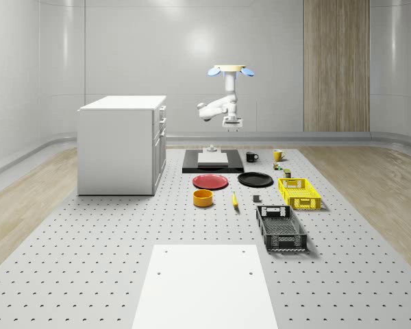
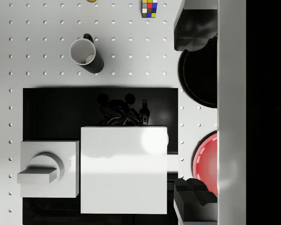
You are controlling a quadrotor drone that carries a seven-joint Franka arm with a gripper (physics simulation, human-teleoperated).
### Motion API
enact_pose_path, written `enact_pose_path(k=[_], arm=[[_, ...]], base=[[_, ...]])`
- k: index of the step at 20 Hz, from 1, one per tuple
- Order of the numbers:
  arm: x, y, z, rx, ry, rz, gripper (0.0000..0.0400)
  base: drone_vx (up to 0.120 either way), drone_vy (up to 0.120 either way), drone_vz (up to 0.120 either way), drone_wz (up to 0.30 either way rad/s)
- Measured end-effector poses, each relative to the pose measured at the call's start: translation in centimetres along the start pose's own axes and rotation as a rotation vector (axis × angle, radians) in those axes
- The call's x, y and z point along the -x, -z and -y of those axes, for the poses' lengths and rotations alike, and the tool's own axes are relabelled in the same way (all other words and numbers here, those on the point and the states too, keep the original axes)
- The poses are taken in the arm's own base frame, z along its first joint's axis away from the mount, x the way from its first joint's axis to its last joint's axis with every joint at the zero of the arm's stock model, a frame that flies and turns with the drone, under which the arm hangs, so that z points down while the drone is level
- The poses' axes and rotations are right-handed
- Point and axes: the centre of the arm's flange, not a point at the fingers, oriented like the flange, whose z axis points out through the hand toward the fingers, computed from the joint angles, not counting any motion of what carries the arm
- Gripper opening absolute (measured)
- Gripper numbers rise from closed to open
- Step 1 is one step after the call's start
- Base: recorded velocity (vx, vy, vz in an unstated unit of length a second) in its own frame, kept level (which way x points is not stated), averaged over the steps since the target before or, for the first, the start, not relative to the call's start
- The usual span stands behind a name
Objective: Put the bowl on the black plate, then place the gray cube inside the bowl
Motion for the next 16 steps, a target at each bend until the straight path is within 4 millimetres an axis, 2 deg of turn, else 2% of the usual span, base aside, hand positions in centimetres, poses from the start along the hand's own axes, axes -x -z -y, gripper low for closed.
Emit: enact_pose_path(k=[11, 13, 16], arm=[[0.0, 0.0, 0.0, 0.0, 0.0, 0.0, 0.04], [0.0, 0.0, 0.0, 0.0, 0.0, 0.0, 0.04], [0.0, 0.0, 0.0, 0.0, 0.0, 0.0, 0.04]], base=[[0.12, -0.12, 0.0, 0.0], [0.12, 0.0, 0.0, 0.0], [0.12, 0.0, -0.12, 0.0]])
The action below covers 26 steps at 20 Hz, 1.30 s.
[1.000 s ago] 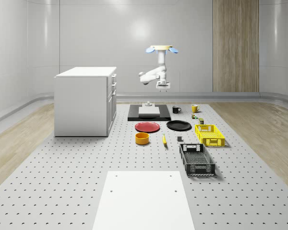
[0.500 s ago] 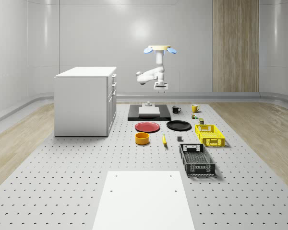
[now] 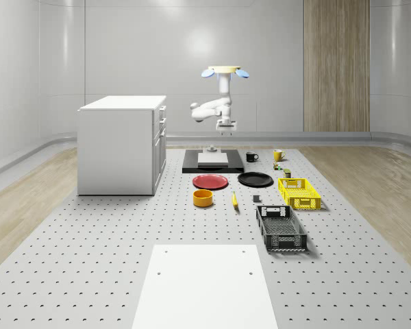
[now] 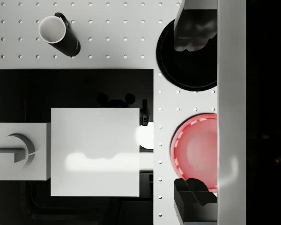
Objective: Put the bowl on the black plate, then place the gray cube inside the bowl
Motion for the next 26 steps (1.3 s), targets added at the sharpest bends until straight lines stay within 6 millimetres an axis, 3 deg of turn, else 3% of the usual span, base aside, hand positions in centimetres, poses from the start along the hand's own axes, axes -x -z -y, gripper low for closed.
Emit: enact_pose_path(k=[14, 26], arm=[[0.0, 0.0, 0.0, 0.0, 0.0, 0.0, 0.04], [0.0, 0.0, 0.0, 0.0, 0.0, 0.0, 0.04]], base=[[0.12, 0.0, -0.094, 0.0], [0.12, 0.0, -0.003, 0.0]])
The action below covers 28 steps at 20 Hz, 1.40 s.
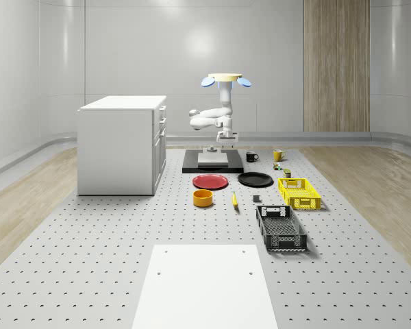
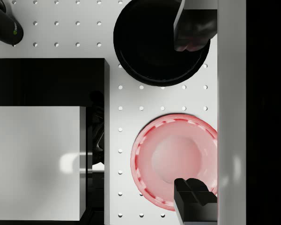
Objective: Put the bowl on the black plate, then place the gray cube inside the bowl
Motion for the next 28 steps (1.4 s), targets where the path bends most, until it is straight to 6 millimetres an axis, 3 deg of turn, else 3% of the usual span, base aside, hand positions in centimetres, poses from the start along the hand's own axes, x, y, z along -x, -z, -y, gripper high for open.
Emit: enact_pose_path(k=[16, 21, 28], arm=[[0.0, 0.0, 0.0, 0.0, 0.0, 0.0, 0.04], [0.0, 0.0, 0.0, 0.0, 0.0, 0.0, 0.04], [0.0, 0.0, 0.0, 0.0, 0.0, 0.0, 0.04]], base=[[0.12, 0.0, 0.0, 0.0], [0.12, -0.056, 0.0, 0.0], [0.12, 0.0, -0.109, 0.0]])
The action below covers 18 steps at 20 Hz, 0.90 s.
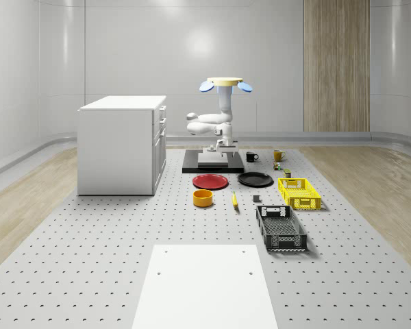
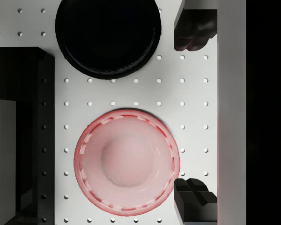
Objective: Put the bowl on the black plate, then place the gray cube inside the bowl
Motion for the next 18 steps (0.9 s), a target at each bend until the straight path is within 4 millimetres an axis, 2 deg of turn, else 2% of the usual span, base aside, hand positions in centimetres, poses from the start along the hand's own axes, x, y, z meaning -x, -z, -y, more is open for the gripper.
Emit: enact_pose_path(k=[2, 7, 10, 16, 18], arm=[[0.0, 0.0, 0.0, 0.0, 0.0, 0.0, 0.04], [0.0, 0.0, 0.0, 0.0, 0.0, 0.0, 0.04], [0.0, 0.0, 0.0, 0.0, 0.0, 0.0, 0.04], [0.0, 0.0, 0.0, 0.0, 0.0, 0.0, 0.04], [0.0, 0.0, 0.0, 0.0, 0.0, 0.0, 0.04]], base=[[0.12, 0.0, -0.08, 0.0], [0.12, 0.0, 0.0, 0.0], [0.12, -0.12, 0.0, 0.0], [0.12, -0.12, -0.113, 0.0], [0.12, -0.12, 0.0, 0.0]])
